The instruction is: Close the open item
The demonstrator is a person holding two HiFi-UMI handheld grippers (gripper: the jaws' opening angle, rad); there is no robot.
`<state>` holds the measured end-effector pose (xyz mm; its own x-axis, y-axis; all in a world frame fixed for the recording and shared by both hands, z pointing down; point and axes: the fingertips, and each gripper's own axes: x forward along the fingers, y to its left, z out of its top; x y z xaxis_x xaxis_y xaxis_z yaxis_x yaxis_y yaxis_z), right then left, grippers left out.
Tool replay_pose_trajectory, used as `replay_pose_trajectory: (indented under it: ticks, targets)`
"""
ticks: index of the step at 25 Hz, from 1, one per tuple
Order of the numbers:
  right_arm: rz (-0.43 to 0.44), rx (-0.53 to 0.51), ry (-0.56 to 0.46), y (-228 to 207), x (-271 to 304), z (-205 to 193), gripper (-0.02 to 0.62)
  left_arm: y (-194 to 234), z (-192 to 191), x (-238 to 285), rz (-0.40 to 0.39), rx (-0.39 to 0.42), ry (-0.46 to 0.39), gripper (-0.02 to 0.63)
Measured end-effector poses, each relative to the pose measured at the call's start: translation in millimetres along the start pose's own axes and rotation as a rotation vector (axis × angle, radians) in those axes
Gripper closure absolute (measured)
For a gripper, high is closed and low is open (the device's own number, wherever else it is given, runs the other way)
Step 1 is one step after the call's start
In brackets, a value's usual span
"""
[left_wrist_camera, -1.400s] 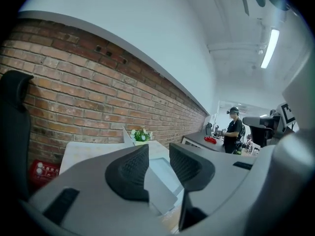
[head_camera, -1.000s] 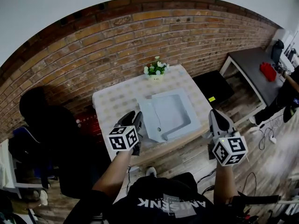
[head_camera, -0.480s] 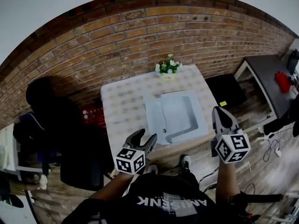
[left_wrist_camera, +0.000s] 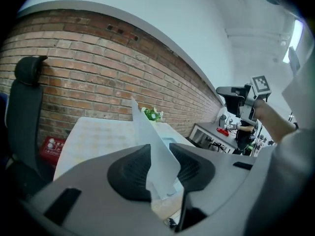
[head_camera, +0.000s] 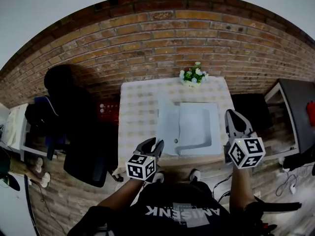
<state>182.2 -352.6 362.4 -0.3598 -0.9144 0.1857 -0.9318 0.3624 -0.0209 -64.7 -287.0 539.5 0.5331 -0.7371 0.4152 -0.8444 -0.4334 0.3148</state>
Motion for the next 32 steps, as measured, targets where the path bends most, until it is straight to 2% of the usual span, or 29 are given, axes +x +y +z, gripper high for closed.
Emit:
replay_pose_trajectory:
  ticks: [3, 6, 20, 25, 32]
  targets:
    - [0.022, -0.004, 0.011, -9.2, 6.4, -1.5, 0.554, 3.1, 4.3, 5.6, 0.047, 0.003, -0.007, 0.515]
    - [0.031, 0.006, 0.022, -20.6, 9.6, -7.3, 0.554, -3.9, 7.8, 9.2, 0.052, 0.005, -0.007, 0.546]
    - [0.030, 0.040, 0.045, -84.9, -2.8, -28.2, 0.554, -78.1, 18.4, 51.9, -0.072, 0.053, 0.019, 0.563]
    - [0.018, 0.060, 0.060, -102.1, -10.5, -40.1, 0.554, -112.7, 9.2, 70.4, -0.127, 0.087, 0.055, 0.563]
    - [0.018, 0.082, 0.073, -124.0, -21.3, -55.5, 0.554, -148.1, -7.7, 99.9, -0.159, 0.126, 0.095, 0.561]
